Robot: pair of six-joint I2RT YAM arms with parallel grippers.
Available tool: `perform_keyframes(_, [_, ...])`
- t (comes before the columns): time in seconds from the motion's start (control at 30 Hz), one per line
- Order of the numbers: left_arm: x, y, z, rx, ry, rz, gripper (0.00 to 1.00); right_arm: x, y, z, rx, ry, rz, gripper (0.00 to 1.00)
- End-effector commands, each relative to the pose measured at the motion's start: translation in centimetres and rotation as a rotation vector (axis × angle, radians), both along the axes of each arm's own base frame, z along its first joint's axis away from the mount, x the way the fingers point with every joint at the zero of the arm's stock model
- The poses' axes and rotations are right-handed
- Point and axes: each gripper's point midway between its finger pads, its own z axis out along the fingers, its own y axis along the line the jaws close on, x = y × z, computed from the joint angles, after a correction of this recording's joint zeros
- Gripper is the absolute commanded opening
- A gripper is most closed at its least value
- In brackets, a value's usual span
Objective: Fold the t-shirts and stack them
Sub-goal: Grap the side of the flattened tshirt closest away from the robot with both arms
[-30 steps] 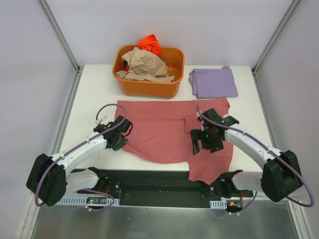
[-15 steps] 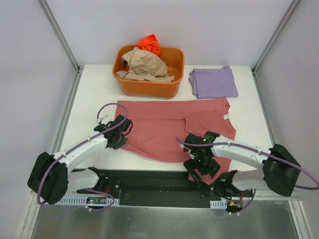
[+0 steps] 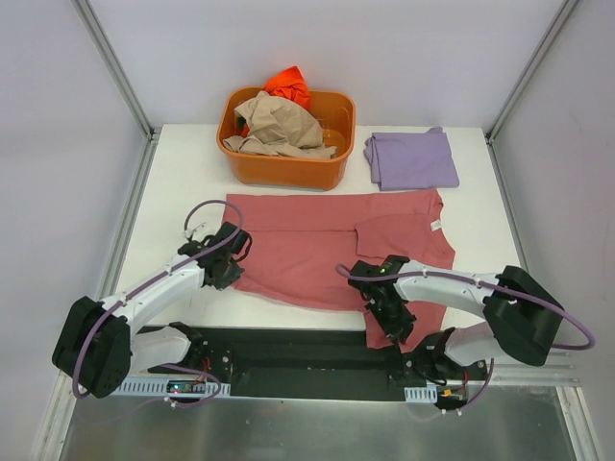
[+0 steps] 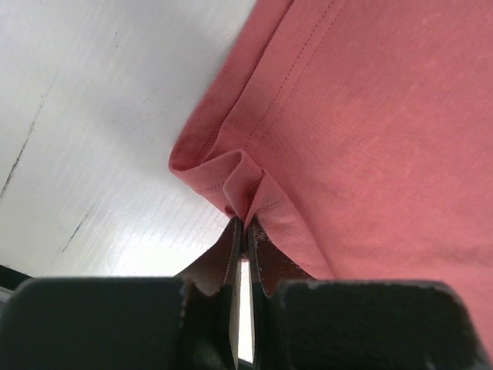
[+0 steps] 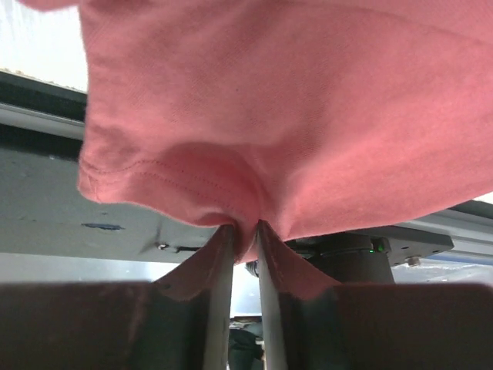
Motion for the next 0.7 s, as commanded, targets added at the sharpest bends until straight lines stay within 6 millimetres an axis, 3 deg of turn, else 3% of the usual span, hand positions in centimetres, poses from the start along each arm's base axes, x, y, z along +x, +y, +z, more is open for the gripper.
perform_keyframes(0.0, [-0.1,0.6,0.2,0.003,-0.007,0.003,0.00,0.1,0.0,-0.2,-0.007,-0.014,-0.018,0.07])
perform_keyframes(0.03, [-0.2,0.7,0.2,0.003,-0.007,0.005,0.00,0.2,0.1,-0.2,-0.004,-0.021,-0.016,0.01])
perform_keyframes(0.2, [0.0,0.9,0.6,-0.007,-0.028,0.009,0.00,2.6,-0.9,1.3,-0.054,-0.140,-0.014,0.00])
perform_keyframes(0.43, [1.0,0.8,1.4,-0.014,-0.051,0.015,0.00,8.6,-1.5,4.7,-0.040,-0.327,-0.082,0.00])
perform_keyframes(0.53, [1.9,0.7,1.9,-0.019,-0.068,0.011,0.00,11.3,-0.2,6.1,0.043,-0.384,-0.113,0.00])
perform_keyframes(0.67, [3.4,0.4,2.7,-0.033,-0.102,0.009,0.00,15.1,-0.2,8.4,0.010,-0.482,-0.052,0.00])
